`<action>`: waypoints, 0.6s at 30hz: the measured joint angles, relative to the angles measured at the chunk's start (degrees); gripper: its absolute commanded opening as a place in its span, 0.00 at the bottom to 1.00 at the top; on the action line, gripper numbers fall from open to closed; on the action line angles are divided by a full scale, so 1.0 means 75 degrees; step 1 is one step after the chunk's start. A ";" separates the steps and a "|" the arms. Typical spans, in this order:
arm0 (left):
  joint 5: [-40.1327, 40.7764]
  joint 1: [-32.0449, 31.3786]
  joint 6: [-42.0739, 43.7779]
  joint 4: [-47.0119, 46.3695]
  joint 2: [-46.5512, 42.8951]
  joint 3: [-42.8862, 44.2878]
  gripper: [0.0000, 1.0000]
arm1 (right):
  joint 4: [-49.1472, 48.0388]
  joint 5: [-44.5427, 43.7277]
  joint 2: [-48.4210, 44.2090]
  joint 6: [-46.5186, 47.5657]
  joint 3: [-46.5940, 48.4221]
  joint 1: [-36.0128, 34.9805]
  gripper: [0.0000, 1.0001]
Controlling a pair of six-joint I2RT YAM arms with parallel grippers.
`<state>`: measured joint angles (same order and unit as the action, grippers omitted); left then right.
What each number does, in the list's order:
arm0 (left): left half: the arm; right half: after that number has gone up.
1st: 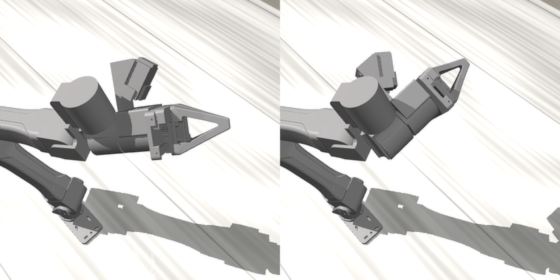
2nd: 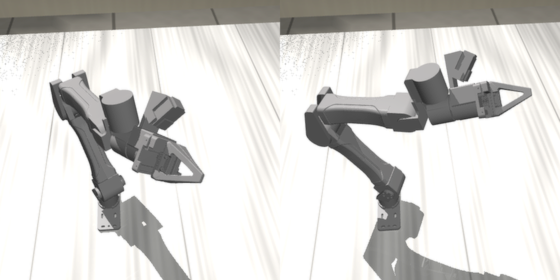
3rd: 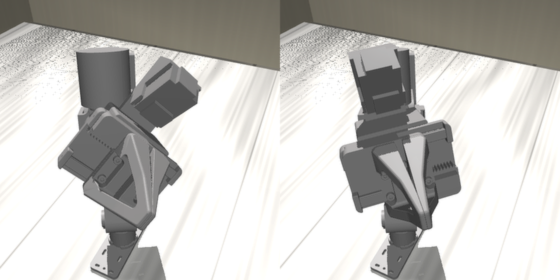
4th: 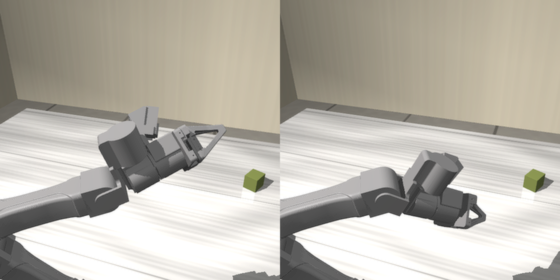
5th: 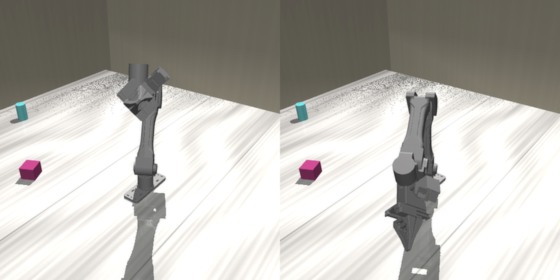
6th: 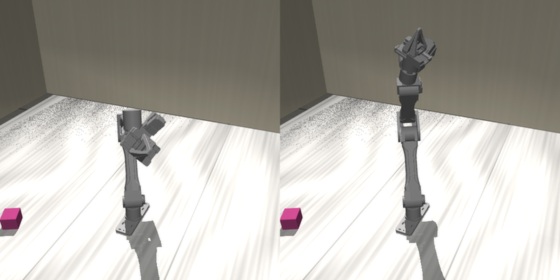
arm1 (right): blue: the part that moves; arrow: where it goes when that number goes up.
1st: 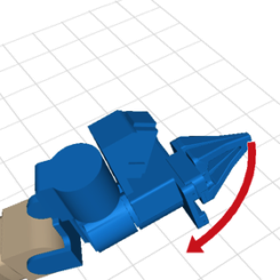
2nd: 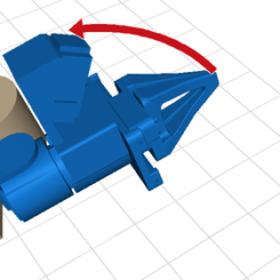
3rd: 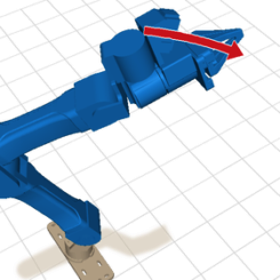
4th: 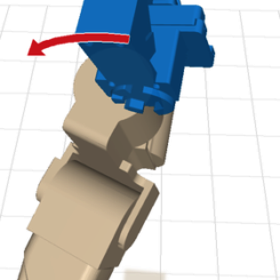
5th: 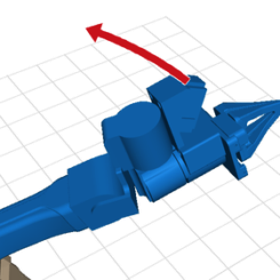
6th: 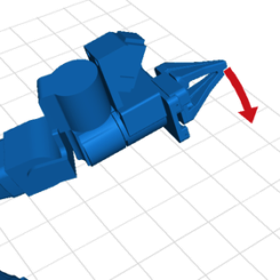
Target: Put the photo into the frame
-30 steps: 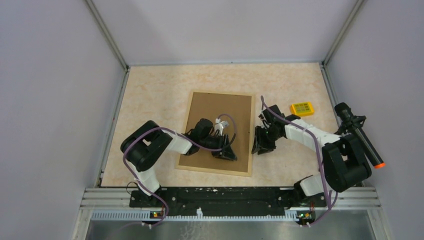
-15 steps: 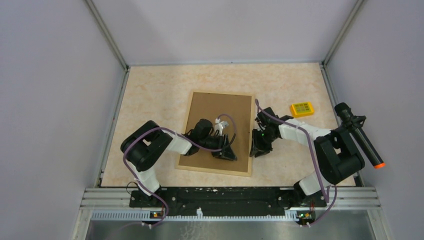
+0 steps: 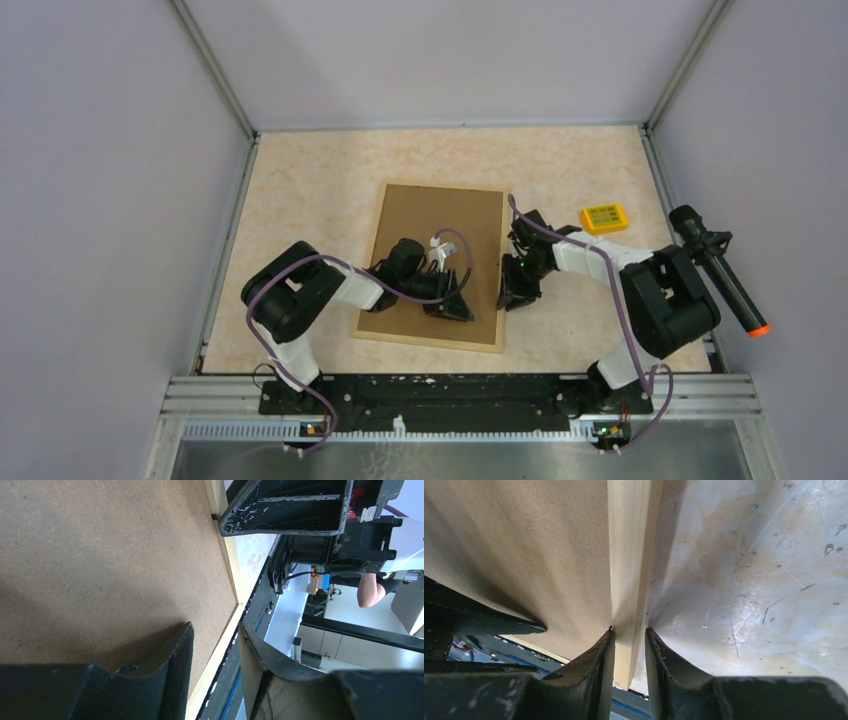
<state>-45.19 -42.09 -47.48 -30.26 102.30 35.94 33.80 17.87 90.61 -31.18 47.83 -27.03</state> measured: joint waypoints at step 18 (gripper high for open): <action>-0.0003 0.0000 -0.0052 -0.0245 -0.0003 -0.0160 0.45 | 0.1763 -0.0047 0.1673 0.0207 0.1679 -0.0076 0.28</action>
<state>-45.21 -42.09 -47.88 -32.10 102.28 34.74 47.03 17.52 103.15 -29.63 60.42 -27.59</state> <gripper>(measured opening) 0.445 0.281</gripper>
